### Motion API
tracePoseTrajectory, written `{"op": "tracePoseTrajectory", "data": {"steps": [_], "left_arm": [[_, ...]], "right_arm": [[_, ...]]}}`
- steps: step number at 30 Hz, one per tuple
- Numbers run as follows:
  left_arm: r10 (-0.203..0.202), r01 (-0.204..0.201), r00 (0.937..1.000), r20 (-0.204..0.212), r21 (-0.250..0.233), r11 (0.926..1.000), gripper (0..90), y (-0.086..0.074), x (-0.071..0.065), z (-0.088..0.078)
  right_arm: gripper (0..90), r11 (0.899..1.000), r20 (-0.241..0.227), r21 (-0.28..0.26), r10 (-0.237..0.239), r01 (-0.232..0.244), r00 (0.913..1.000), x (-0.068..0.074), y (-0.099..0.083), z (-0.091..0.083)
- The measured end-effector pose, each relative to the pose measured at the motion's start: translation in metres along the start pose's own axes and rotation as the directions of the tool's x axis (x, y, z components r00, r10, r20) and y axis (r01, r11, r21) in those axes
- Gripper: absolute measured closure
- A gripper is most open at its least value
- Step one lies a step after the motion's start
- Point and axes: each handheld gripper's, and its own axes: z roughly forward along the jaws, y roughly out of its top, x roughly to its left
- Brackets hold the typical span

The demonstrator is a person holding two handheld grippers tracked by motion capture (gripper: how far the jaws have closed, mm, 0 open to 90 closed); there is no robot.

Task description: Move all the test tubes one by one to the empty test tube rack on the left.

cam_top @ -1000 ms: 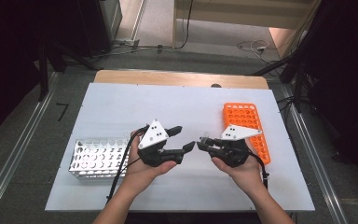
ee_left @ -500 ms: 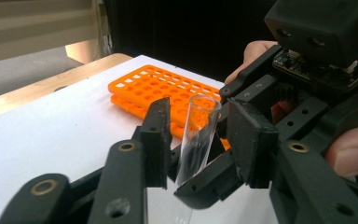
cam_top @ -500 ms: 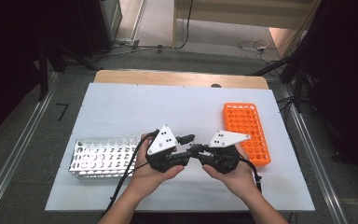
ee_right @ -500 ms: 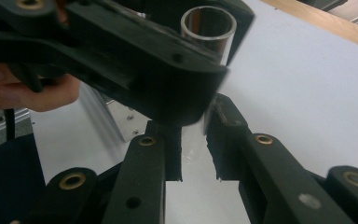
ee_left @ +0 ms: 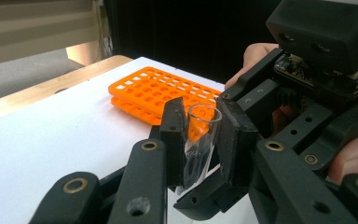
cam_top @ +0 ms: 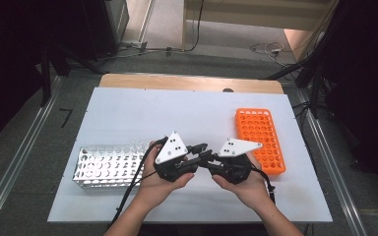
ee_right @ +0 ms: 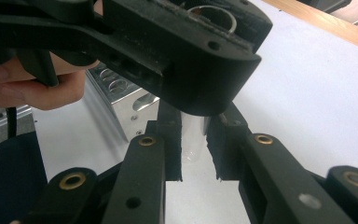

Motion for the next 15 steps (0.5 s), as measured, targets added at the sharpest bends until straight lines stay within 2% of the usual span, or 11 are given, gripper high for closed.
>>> {"op": "tracePoseTrajectory", "data": {"steps": [8,15], "left_arm": [[-0.005,0.005,1.0000,-0.007,-0.004,1.0000,75.7,0.0012,0.0019,-0.0026],[-0.002,0.001,0.9999,-0.012,-0.011,0.9999,75.9,0.0022,0.0030,-0.0051]], "right_arm": [[73.2,1.000,0.000,-0.005,0.007,-0.007,1.0000,0.0002,0.0005,-0.0009],[59.9,1.000,0.018,-0.019,0.009,-0.008,0.9998,0.0002,0.0009,-0.0016]]}}
